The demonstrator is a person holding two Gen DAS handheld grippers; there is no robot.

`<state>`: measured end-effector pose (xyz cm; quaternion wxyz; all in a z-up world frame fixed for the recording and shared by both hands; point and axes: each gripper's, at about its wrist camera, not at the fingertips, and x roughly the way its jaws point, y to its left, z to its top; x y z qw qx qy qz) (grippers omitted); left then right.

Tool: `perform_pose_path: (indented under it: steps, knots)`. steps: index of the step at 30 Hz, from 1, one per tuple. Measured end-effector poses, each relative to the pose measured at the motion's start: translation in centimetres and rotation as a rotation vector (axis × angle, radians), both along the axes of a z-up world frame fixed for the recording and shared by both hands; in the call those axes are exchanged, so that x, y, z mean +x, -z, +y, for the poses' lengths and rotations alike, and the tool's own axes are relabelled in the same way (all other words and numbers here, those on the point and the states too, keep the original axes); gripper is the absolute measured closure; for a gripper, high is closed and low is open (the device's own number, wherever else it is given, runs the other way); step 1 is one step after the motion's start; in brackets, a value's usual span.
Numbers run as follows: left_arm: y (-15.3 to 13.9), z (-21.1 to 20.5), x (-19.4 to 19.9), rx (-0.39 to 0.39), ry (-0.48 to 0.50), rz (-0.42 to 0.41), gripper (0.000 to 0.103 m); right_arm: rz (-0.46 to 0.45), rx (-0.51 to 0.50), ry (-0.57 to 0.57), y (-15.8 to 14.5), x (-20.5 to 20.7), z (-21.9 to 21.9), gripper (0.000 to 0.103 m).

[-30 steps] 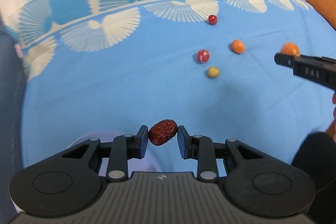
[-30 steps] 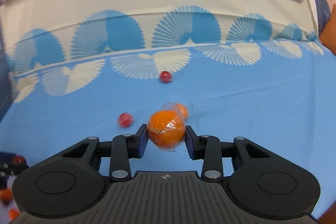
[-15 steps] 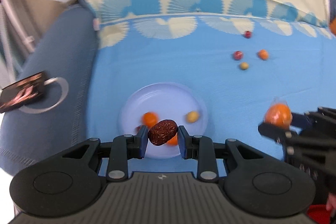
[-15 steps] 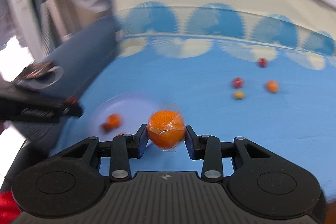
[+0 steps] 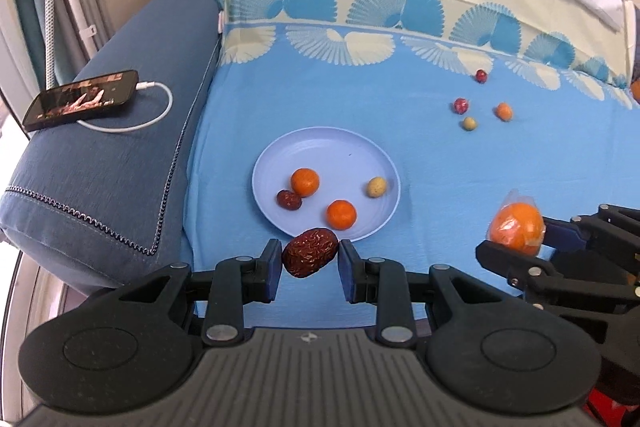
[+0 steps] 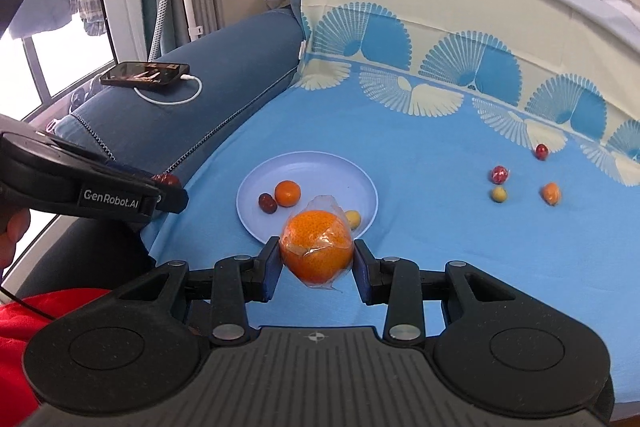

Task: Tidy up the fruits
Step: 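Carry the date and wrapped mandarin over the plate with both grippers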

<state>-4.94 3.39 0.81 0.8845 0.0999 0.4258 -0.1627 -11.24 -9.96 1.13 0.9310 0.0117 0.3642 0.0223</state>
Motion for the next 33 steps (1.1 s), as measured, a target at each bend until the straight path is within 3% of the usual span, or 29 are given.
perform_pose_path:
  steps: [33]
  knots:
    - [0.3,0.6,0.2,-0.037,-0.002,0.009,0.07,0.036,-0.048,-0.018,0.1,0.6,1.0,0.064]
